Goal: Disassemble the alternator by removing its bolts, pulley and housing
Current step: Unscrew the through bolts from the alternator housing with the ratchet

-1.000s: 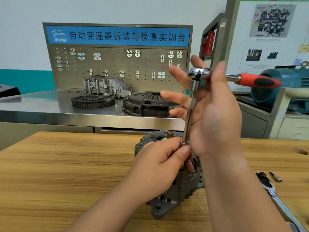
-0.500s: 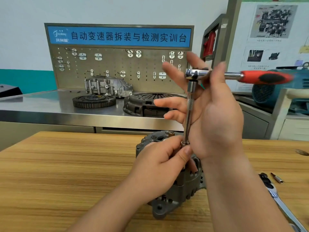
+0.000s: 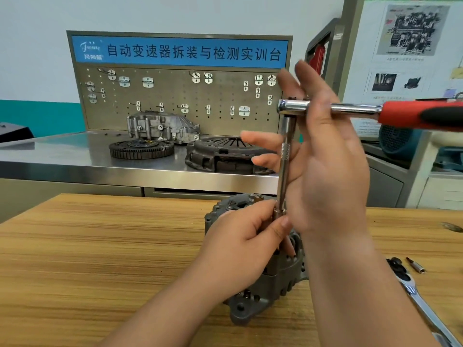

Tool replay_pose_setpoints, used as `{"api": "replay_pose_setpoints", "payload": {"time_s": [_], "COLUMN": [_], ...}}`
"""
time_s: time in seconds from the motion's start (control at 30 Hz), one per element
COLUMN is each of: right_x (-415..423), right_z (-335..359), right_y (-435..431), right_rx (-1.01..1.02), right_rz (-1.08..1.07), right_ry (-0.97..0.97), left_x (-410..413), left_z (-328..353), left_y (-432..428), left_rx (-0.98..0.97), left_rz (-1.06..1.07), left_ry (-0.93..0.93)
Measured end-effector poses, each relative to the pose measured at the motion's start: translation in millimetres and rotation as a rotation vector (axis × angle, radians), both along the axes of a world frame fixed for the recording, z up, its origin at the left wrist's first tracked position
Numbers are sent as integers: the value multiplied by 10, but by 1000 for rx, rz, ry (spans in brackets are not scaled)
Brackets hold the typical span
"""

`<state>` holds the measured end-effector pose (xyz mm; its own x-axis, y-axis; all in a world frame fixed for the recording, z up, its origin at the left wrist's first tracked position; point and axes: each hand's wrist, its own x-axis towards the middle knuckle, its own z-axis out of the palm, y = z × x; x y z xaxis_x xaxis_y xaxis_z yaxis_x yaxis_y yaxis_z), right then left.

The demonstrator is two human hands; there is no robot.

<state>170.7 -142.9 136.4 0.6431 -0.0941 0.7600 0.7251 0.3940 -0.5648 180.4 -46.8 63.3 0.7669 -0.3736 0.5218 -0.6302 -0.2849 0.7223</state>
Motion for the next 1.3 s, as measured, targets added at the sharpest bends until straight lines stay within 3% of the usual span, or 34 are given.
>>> {"api": "replay_pose_setpoints", "payload": {"time_s": [0.1, 0.2, 0.37, 0.43, 0.63, 0.77, 0.83, 0.97, 1.03, 1.3], "right_x": [21, 12, -15, -16, -18, 4, 3, -8, -10, -4], "right_z": [24, 20, 15, 32, 48, 52, 38, -1, -12, 57], "right_y": [-69, -72, -13, -15, -40, -103, -70, -24, -35, -99], "right_rx": [51, 44, -55, -78, 21, -12, -4, -48, -34, 84], "right_rz": [169, 192, -271, -318, 152, 290, 218, -239, -311, 214], "right_ry": [146, 191, -62, -89, 174, 260, 229, -27, -110, 229], "left_x": [0, 11, 30, 30, 12, 1, 8, 20, 23, -12], "left_z": [5, 9, -3, -5, -3, 8, 5, -1, -2, 12], "left_y": [20, 14, -26, -27, -2, 8, 2, -31, -36, 8], "left_rx": [-12, 5, -8, -11, -54, -33, -8, -14, -7, -21], "left_rz": [-24, -24, -6, -5, -23, -28, 1, 24, 32, -26], "left_ry": [-53, -44, 31, 30, -7, -37, -29, 26, 17, -19]}}
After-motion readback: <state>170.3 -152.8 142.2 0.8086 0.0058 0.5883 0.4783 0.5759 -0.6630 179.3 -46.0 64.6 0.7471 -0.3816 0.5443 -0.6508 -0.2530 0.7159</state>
